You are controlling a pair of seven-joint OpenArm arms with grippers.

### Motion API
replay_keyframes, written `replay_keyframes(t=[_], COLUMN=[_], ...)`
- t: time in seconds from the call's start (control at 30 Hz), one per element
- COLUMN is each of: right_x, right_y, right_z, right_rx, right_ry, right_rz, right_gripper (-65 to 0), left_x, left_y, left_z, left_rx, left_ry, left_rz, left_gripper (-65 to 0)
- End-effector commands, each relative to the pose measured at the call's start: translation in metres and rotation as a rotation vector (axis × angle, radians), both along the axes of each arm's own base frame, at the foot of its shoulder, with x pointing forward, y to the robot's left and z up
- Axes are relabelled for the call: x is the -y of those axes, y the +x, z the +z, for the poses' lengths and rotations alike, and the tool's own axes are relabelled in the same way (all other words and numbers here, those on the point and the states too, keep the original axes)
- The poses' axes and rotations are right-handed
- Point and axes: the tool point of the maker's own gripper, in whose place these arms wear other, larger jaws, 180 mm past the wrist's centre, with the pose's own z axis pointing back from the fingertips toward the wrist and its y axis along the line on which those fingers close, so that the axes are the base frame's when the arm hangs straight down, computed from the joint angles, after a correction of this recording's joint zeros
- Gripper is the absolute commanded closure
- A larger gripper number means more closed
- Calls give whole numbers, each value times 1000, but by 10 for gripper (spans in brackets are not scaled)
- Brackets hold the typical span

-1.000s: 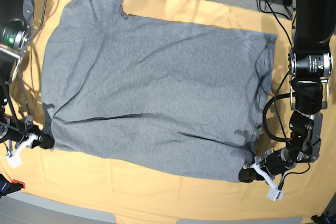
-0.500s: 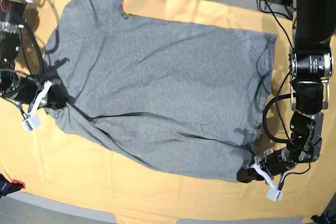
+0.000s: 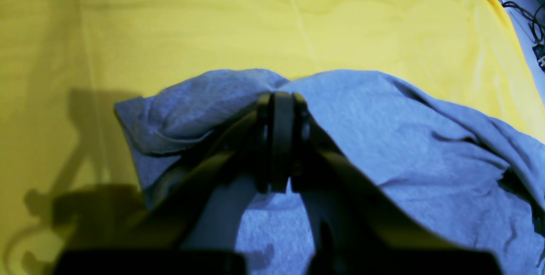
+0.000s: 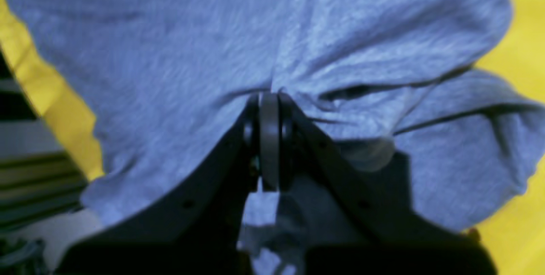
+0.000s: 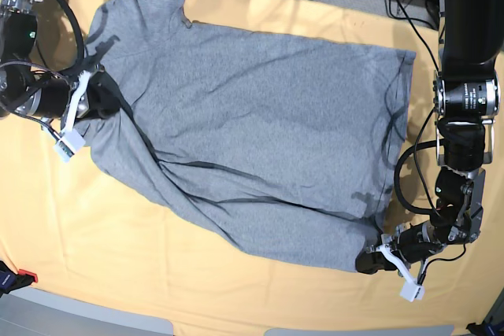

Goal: Layout the t-shirt on the table in an organized manner, then fold the t-shirt properly

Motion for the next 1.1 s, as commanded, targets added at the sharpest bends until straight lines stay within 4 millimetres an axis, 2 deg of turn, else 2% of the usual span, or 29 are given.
replay_keyframes(t=[0.0,0.13,0.23,0.27,0.4,0.43,0.67,0.7,0.73,0.83,0.97,1.07], right_x=[-5,-25,-26,-26,-30,-32,-32,-29,-18,7,32,42], right_y=[7,4,5,5,6,8,31,35,40,65,80,82], right_z=[19,38,40,40,48,53,86,83,72,60,35,16], right_rx=[58,81,84,85,101,116,232,235,223,283,258,190], right_ry=[45,197,205,205,237,247,220,191,111,25,56,102], right_rz=[19,60,62,62,75,83,111,99,64,-65,-186,-253], right_gripper=[0,0,0,-47,-329,-355,-356,-356,-356,-356,-354,-308], left_x=[-2,-2,-1,-1,-1,-1,-1,-1,-2,-4,-4,-4], left_y=[13,13,13,12,11,11,6,4,4,6,10,11], left_z=[37,37,35,34,32,32,24,22,22,30,43,47], left_rx=[88,88,81,73,64,64,20,9,6,21,46,54], left_ry=[-30,-30,-25,-21,-15,-15,10,15,15,-9,-40,-40], left_rz=[7,7,4,0,-4,-4,-24,-28,-29,-21,-17,-17], left_gripper=[0,0,0,0,0,0,0,0,0,0,0,0])
